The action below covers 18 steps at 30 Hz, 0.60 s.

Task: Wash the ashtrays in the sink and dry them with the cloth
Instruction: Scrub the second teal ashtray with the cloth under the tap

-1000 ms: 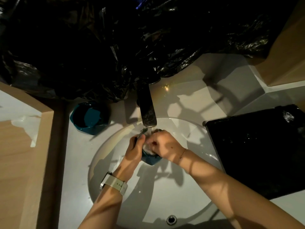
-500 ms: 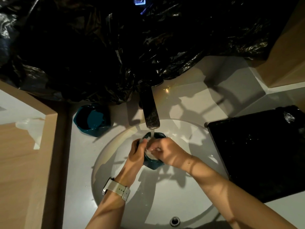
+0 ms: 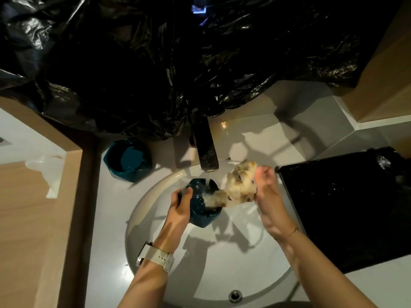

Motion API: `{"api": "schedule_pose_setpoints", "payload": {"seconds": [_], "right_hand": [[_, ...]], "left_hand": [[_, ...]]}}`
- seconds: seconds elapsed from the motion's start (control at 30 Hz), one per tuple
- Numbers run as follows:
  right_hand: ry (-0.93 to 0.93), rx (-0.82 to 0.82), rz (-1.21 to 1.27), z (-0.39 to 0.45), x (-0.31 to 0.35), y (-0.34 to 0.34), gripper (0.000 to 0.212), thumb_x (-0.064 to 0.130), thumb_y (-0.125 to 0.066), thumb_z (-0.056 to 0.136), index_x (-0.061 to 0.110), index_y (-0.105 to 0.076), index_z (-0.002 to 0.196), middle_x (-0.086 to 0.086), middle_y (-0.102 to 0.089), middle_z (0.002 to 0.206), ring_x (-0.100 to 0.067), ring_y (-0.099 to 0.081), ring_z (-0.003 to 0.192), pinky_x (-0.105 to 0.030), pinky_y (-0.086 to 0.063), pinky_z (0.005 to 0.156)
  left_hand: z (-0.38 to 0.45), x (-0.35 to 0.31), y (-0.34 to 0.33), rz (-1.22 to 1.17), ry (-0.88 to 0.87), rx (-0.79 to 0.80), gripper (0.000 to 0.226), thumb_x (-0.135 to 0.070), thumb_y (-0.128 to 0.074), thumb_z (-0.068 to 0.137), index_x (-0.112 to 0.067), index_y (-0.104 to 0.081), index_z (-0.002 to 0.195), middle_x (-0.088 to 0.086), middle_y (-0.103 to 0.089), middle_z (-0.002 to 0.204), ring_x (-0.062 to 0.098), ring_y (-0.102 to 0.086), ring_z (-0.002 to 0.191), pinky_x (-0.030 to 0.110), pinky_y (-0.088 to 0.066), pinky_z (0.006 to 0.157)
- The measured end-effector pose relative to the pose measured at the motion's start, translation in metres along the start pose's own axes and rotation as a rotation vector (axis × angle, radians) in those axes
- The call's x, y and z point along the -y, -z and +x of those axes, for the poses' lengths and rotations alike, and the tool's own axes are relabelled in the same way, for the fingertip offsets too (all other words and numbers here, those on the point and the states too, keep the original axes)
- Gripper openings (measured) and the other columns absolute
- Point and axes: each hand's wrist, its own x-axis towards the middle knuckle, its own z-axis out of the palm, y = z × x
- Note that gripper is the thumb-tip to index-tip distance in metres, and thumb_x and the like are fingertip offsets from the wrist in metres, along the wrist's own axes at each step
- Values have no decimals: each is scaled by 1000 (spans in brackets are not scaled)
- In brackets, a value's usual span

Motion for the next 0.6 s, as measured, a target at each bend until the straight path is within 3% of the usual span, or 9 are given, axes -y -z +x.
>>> {"api": "schedule_pose_setpoints", "payload": {"seconds": [0.07, 0.17, 0.2, 0.27, 0.33, 0.4, 0.5, 0.6], "right_hand": [[31, -30, -67, 0, -8, -6, 23, 41, -39, 101, 22, -51, 96, -13, -60, 92, -19, -59, 79, -28, -50, 72], [35, 68, -54, -4, -19, -17, 17, 33, -48, 99, 17, -53, 97, -10, -48, 76, -18, -43, 60, -20, -44, 51], [50, 123, -32, -5, -25, -20, 13, 31, -50, 99, 18, -55, 99, -11, -48, 75, -18, -41, 57, -21, -47, 52], [121, 147, -192, -3, -35, -27, 17, 29, -53, 98, 24, -60, 113, -9, -52, 87, -10, -50, 64, -20, -53, 74], [191, 72, -428, 9, -43, -28, 31, 31, -57, 95, 29, -58, 126, -3, -49, 100, -5, -55, 82, -9, -42, 88], [172, 63, -524, 19, -45, -29, 31, 32, -56, 95, 28, -58, 126, -2, -47, 103, -9, -55, 96, -12, -37, 94], [261, 104, -689, 17, -59, -27, 23, 31, -43, 101, 23, -60, 113, 1, -54, 103, -11, -50, 100, -22, -36, 94], [383, 63, -795, -5, -84, -30, 27, 33, -33, 104, 20, -54, 94, 2, -57, 83, -12, -54, 80, -26, -43, 79]], "left_hand": [[-7, -1, 0, -13, -31, 23, 33, -44, -44, 101, -21, -46, 125, 7, -60, 121, 23, -58, 114, 47, -47, 103], [-15, -1, -2, -6, -88, 67, 31, -43, -43, 102, -22, -46, 124, 3, -59, 121, 17, -57, 114, 37, -51, 95], [-17, -1, -2, -2, -105, 71, 30, -43, -42, 102, -22, -47, 123, 1, -59, 119, 14, -57, 113, 32, -50, 90], [-19, -1, -4, 19, -123, 58, 28, -44, -43, 101, -24, -47, 121, -1, -61, 117, 12, -58, 111, 29, -49, 87], [-19, -2, -4, 79, -125, 64, 28, -47, -44, 100, -28, -47, 120, -4, -62, 116, 8, -58, 108, 25, -47, 84], [-20, -4, -5, 130, -125, 88, 25, -47, -44, 100, -30, -47, 119, -8, -61, 113, 2, -56, 104, 18, -44, 77], [-14, -7, -6, 133, -147, 64, 32, -45, -45, 100, -24, -46, 124, -6, -59, 114, 4, -56, 105, 16, -44, 76], [-3, -4, -8, 105, -184, -31, 33, -42, -46, 101, -18, -46, 123, -3, -60, 112, 8, -58, 105, 20, -46, 80]]}}
